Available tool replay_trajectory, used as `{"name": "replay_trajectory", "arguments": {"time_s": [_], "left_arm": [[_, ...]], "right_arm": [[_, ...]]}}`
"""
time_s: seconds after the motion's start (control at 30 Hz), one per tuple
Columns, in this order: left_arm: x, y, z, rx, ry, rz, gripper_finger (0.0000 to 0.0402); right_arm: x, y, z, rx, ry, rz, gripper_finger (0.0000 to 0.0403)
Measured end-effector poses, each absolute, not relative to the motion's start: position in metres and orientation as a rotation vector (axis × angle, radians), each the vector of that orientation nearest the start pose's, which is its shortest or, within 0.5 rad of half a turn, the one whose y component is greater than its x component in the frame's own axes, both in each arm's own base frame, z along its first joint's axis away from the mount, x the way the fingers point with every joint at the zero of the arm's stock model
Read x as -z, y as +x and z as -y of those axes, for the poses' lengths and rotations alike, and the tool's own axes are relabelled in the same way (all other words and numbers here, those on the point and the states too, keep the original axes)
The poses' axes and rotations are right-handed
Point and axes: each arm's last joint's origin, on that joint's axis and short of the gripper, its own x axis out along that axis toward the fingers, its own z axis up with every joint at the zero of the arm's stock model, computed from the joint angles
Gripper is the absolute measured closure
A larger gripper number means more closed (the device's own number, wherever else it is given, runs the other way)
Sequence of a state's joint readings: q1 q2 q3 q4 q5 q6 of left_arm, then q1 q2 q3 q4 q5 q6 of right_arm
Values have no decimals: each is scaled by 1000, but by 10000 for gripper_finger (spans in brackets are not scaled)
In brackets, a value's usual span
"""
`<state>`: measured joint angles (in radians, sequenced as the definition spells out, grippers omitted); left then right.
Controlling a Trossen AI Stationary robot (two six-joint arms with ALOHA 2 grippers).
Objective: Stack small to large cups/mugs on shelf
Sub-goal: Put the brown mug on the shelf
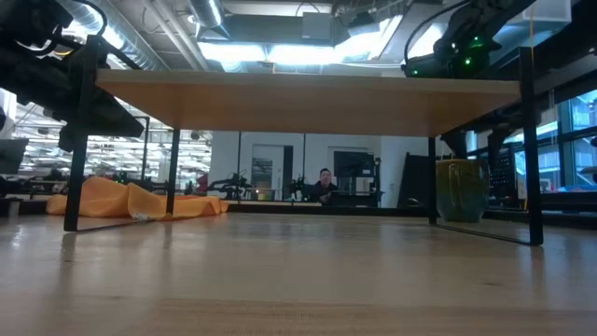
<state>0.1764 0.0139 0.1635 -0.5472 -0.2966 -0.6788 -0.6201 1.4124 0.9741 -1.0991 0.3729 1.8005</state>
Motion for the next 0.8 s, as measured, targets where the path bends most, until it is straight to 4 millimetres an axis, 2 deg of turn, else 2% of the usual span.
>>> {"name": "replay_trajectory", "arguments": {"time_s": [0.37,0.8], "left_arm": [[-166,75,-22,-584,-633,-226,360],[-167,74,-23,-604,-600,-220,360]], "right_arm": [[-220,176,146,1975,1411,-465,201],[-220,172,142,1908,1290,-683,201]]}}
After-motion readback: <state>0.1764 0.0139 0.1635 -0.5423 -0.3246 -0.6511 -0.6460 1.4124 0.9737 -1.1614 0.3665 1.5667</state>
